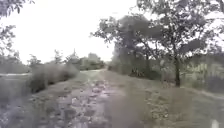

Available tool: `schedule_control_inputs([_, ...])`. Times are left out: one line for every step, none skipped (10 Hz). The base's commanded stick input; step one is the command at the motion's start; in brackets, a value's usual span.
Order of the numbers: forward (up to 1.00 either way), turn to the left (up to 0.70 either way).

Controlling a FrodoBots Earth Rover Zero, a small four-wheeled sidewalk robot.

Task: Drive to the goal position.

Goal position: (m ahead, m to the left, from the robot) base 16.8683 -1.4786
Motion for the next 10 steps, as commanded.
schedule_control_inputs([1.00,0.00])
schedule_control_inputs([1.00,0.27])
schedule_control_inputs([1.00,0.27])
schedule_control_inputs([1.00,0.27])
schedule_control_inputs([1.00,0.25])
schedule_control_inputs([1.00,0.14])
schedule_control_inputs([1.00,0.04])
schedule_control_inputs([1.00,0.00])
schedule_control_inputs([1.00,0.00])
schedule_control_inputs([1.00,0.00])
